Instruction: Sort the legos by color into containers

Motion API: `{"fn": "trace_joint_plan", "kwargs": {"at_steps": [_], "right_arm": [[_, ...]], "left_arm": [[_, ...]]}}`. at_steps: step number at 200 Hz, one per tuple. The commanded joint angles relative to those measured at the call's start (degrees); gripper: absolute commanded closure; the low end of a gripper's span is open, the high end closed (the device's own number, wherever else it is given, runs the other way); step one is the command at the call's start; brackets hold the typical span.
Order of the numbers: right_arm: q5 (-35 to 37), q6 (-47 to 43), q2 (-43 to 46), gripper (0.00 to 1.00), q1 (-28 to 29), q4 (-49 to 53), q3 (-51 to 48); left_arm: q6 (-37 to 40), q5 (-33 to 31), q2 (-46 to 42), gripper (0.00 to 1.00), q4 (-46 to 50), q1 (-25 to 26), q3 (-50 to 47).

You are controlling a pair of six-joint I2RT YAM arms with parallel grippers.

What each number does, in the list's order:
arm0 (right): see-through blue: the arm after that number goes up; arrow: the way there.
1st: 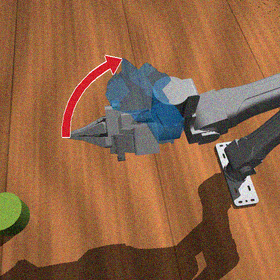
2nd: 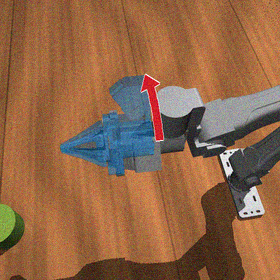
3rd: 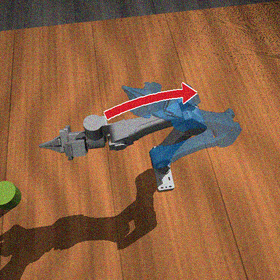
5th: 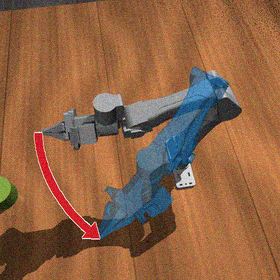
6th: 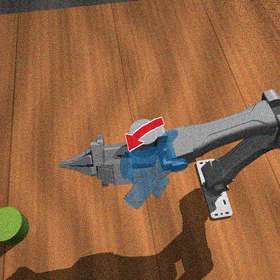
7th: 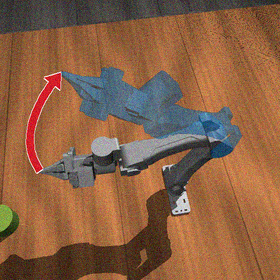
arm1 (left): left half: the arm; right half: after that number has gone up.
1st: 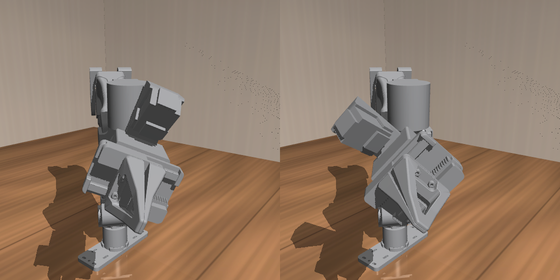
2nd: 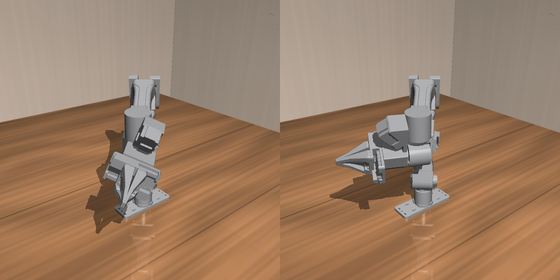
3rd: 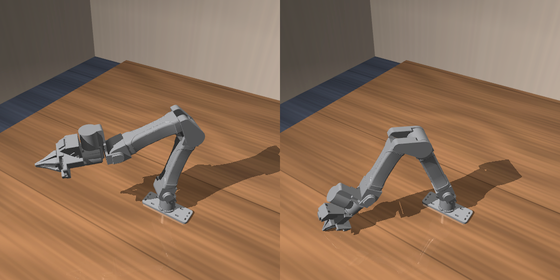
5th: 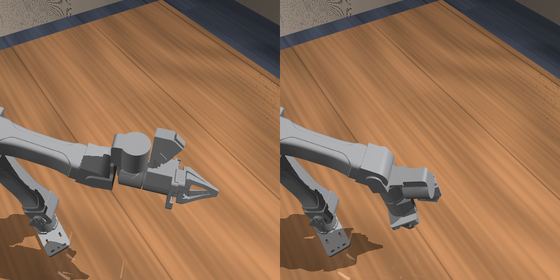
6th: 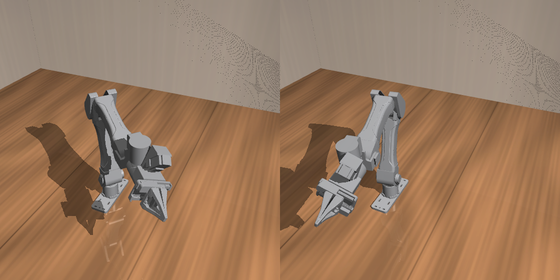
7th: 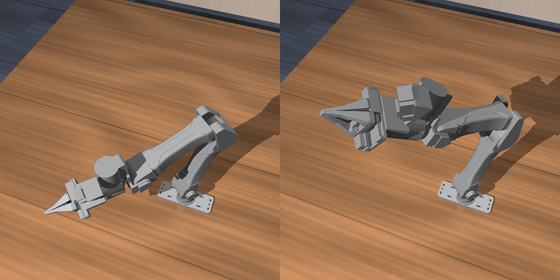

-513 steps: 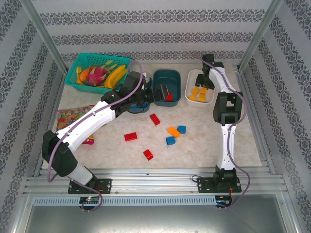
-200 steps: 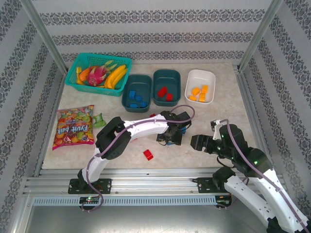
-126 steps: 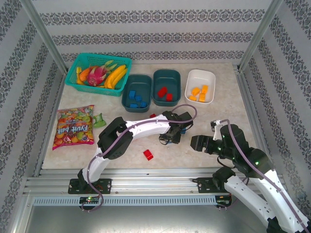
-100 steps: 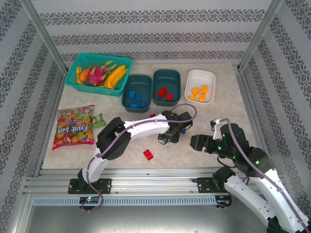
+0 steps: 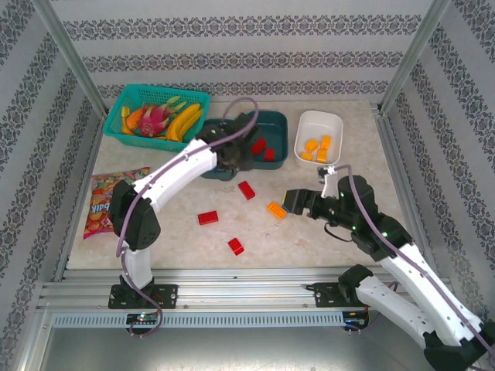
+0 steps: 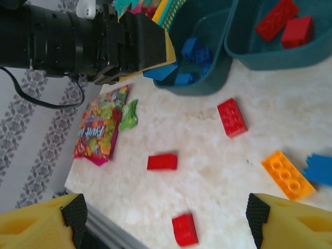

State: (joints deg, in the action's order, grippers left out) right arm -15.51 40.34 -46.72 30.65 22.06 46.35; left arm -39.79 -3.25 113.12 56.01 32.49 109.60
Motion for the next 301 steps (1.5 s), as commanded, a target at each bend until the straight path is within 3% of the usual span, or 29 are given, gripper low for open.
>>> {"fn": "trace_joint_plan", "kwargs": {"at_steps": [1,44,93,125,172,192,214,258,301], "right_arm": [[2.78,1.24,-5.82,0.17,0.38,-9.51,4.33],[3.04,2.46,-14.54,0.17,-2.02,-8.11,11.99],[2.48,3.65,-16.70,0.17,-2.79,-8.52,13.24],[1.40,1.17,-18.01,0.18,-2.53,-6.26,12.47],[2.22,-6.22,-18.95,0.18,-0.41,-1.16,12.22],[2.66,-11.38,-19.33,0.18,0.96,0.51,12.79],[2.21,-23.15,-20.93,0.19,4.28,2.27,14.30],[-4.25,-49.35,-28.34,0.17,10.85,6.09,17.90],[-6.02,-64.01,-38.56,0.14,14.80,6.83,21.98]], "left_arm": [[5.11,3.22,6.71,0.59,-1.69,-4.27,7.51],[8.85,6.08,22.01,0.59,-1.68,-9.45,23.80],[6.97,10.47,30.06,0.59,-4.08,-12.92,28.13],[6.72,13.82,31.55,0.47,-4.15,-13.29,28.08],[6.52,13.83,27.56,0.24,-2.60,-13.45,28.04],[5.77,15.03,23.02,0.19,-2.80,-13.43,27.29],[3.20,14.95,13.50,0.17,-4.85,-13.40,21.04],[-5.20,13.40,-16.99,0.14,-15.22,-13.53,-11.99],[-14.44,11.96,-51.08,0.07,-17.83,-13.37,-46.83]]}}
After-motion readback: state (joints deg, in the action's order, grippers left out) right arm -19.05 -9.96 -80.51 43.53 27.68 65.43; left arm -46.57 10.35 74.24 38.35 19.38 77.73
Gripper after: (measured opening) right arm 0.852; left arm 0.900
